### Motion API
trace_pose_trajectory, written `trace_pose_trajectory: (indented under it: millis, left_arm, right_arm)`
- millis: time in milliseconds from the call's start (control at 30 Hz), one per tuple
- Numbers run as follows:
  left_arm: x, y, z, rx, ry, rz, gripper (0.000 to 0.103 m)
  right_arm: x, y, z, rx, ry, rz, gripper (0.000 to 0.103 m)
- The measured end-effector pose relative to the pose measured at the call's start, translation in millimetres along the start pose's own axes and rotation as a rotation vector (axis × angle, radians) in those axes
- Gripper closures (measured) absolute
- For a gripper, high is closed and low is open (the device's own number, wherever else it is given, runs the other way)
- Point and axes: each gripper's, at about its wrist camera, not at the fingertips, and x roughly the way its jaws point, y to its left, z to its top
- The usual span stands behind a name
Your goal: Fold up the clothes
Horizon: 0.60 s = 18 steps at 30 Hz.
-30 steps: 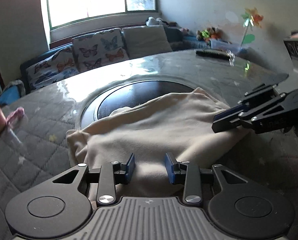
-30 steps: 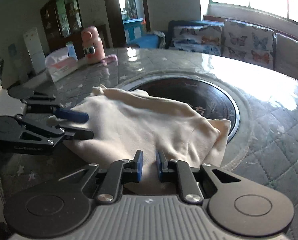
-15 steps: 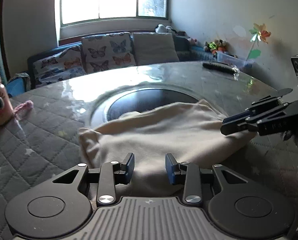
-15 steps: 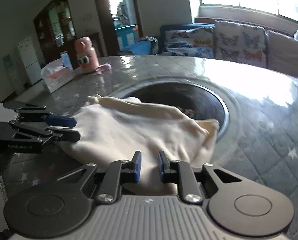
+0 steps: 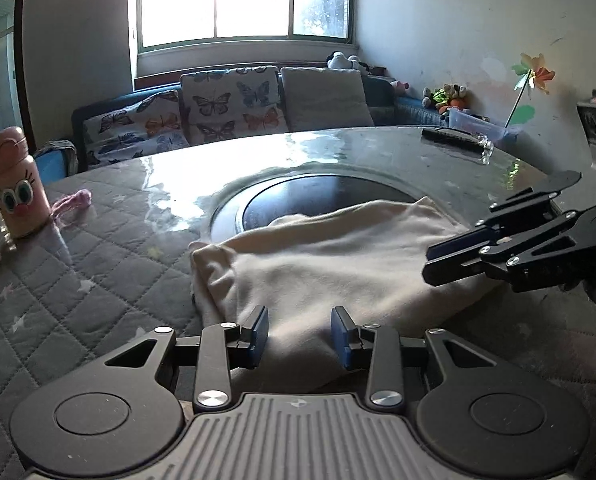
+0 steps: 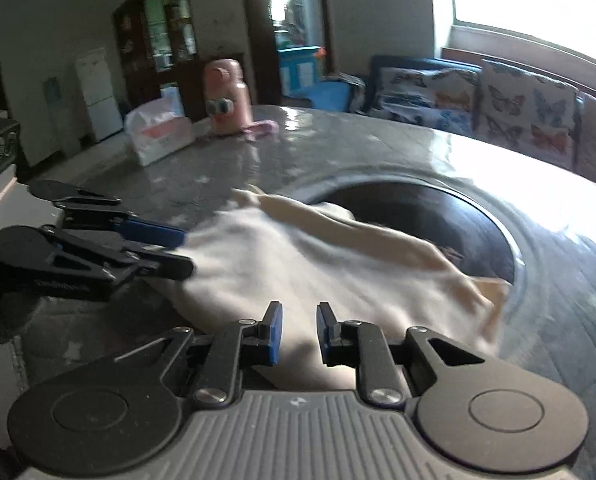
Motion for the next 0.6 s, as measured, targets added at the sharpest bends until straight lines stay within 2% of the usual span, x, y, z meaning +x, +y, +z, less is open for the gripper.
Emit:
trace_pose_trajectory:
  millis: [100,233,333,500,600]
  left_arm:
    - [1.9,3.1,-4.6,-0.013,0.014,0.004,0.062]
    - [0.7,4.5,-3.5,-0.016,0.011,0.002,0.062]
    - [0.8,6.1,4.2,-0.013,-0.006,0.002,0.063]
    - [18.8,13.3,21.3,-0.031,-0.004,0.009,0.064]
    - [33.6,21.1,28.5,-0.054,0.022,0.006,0.065]
  right_arm:
    - [14.5,14.4,1.9,-0.036,0.011,0.034,0.085]
    - [21.7,22.2,1.3,-0.063,0.031,0.021,0.084]
    - [16.1,19.2,8.1,-0.053,0.015,0.035,0.084]
    - [26.6,13.3,4.5,-0.033,0.042,0.035,0.082]
    - [20.4,6.4,9.7,-0.009,0.029,0.046,0.076]
